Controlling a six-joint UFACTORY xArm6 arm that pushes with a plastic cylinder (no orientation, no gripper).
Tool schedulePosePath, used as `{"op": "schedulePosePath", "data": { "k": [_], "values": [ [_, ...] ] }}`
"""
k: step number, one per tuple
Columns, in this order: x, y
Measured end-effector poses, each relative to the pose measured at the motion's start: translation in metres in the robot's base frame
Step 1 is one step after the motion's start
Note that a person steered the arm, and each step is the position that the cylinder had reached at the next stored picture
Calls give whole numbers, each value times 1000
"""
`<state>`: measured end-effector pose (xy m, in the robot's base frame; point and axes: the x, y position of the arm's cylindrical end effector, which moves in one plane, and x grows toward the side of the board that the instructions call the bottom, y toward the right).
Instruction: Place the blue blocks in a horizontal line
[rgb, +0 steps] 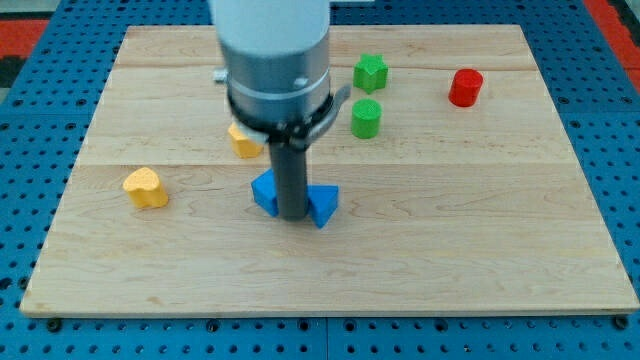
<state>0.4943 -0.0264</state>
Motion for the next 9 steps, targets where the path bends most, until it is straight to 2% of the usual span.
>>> {"op": "schedulePosePath", "data": {
  "k": [1,2,3,4,5,6,7,9],
  "values": [
    [8,15],
    [18,66],
    [18,174],
    [62,113],
    [61,2],
    [17,-41],
    [-14,-47],
    [-31,-93]
  ]
}}
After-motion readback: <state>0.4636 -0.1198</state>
